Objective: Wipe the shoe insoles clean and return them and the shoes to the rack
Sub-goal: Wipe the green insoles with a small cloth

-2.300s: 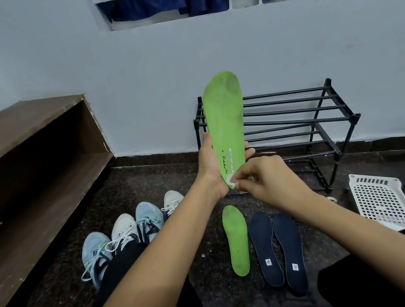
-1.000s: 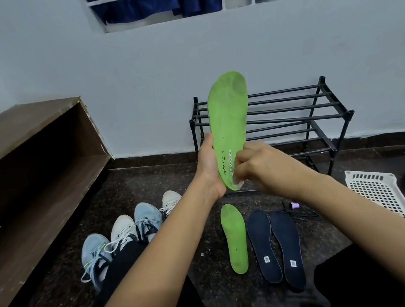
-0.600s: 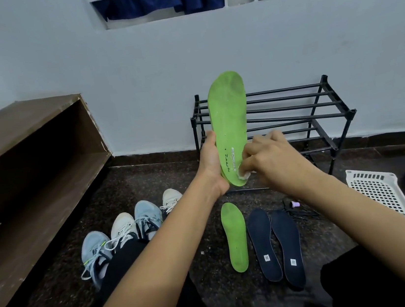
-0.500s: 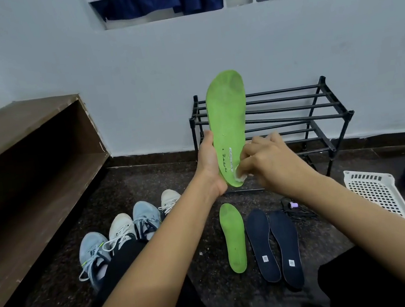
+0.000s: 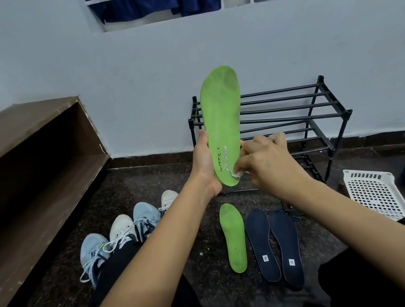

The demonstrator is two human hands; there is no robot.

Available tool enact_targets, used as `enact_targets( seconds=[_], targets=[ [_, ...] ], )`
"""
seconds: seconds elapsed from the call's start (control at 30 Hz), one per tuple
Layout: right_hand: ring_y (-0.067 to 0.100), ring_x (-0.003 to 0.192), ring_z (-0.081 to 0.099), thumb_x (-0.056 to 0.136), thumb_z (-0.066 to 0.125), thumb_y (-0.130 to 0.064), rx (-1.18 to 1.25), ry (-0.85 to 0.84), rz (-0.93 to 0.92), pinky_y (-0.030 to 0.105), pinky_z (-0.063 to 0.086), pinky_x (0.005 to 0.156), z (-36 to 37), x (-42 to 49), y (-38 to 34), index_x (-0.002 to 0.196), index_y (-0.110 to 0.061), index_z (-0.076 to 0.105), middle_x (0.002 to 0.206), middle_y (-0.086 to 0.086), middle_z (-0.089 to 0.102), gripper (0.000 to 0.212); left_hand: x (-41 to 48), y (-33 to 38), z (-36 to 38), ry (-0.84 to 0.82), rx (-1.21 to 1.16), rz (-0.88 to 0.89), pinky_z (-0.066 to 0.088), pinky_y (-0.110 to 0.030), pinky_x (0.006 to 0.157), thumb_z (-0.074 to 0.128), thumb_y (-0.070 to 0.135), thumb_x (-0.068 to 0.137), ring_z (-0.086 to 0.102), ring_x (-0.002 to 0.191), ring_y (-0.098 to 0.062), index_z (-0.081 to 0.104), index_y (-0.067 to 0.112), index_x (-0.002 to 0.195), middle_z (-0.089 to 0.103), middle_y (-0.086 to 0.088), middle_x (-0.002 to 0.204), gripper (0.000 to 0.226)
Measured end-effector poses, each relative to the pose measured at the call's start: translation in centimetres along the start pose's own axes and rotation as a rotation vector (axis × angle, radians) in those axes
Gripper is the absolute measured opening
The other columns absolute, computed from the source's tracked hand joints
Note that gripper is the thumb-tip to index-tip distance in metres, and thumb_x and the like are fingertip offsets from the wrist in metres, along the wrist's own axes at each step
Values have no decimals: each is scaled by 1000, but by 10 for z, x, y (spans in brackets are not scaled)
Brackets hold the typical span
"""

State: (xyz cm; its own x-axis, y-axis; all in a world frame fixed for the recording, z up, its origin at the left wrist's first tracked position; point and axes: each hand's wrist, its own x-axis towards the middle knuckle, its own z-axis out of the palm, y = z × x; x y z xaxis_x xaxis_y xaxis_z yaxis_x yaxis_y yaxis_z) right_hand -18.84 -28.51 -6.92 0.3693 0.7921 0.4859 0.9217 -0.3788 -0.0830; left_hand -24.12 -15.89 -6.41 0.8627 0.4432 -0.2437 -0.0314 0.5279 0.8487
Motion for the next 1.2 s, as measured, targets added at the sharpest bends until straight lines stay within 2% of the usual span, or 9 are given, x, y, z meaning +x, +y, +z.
enact_targets(
  seconds=[0.13,0.27,0.53,0.63,0.77,0.87,0.97,1.07,1.2],
  targets=[
    [20,94,55,77,66,-5,196,-113,81,37,32,81,3,-5,-16,84,-28,75,87,-5,63,25,2,-1,-2,4,3,31,52,-34,69,15,61,100,65,70,-28,68,3,95,68,-18,86,79],
    [2,75,54,81,68,-10,551,-166,224,34,41,83,0,-6,-18,86,-27,76,84,-14,65,19,2,1,-4,-6,-7,40,55,-37,75,17,61,100,69,72,-28,66,2,106,69,-19,91,77],
    [25,78,52,63,74,2,49,-8,59,32,12,68,0,-4,-5,75,-27,75,75,-6,57,32,0,3,-2,-6,-16,53,54,-34,68,14,62,99,66,72,-27,68,8,99,68,-17,95,76],
    [20,91,54,79,66,-7,209,-94,108,33,31,78,2,-5,-17,88,-27,76,91,-4,63,24,2,0,-2,-12,-34,59,55,-37,74,15,63,99,66,76,-28,66,4,105,68,-19,95,79],
    [-4,68,55,81,65,-3,635,-156,275,11,42,69,-1,-8,-19,86,-23,76,81,-12,65,23,4,-1,-3,-17,-22,71,55,-37,77,16,62,99,68,74,-28,66,2,108,68,-18,91,79],
    [11,91,58,82,65,-10,339,-173,189,34,40,84,0,-5,-14,88,-31,75,91,-11,67,24,2,0,-3,-29,-13,73,56,-36,74,14,62,99,67,74,-27,66,4,106,68,-18,93,78],
    [26,85,56,71,71,-5,18,-68,83,35,25,72,0,-4,-9,82,-31,75,83,-5,63,28,0,1,0,-32,-4,68,55,-32,66,13,61,100,66,70,-25,67,7,100,67,-16,92,77],
    [28,72,56,58,77,0,2,24,59,35,27,66,2,-4,-8,71,-26,74,73,-3,61,30,1,3,0,-34,-25,66,53,-31,62,13,62,99,66,65,-24,67,7,98,67,-15,90,77],
    [25,93,57,81,63,-6,260,-124,156,37,42,83,5,-6,-17,91,-24,76,94,1,67,25,2,0,0,-17,-23,78,56,-33,67,16,62,99,67,73,-26,66,5,103,67,-17,92,77]
  ],
)
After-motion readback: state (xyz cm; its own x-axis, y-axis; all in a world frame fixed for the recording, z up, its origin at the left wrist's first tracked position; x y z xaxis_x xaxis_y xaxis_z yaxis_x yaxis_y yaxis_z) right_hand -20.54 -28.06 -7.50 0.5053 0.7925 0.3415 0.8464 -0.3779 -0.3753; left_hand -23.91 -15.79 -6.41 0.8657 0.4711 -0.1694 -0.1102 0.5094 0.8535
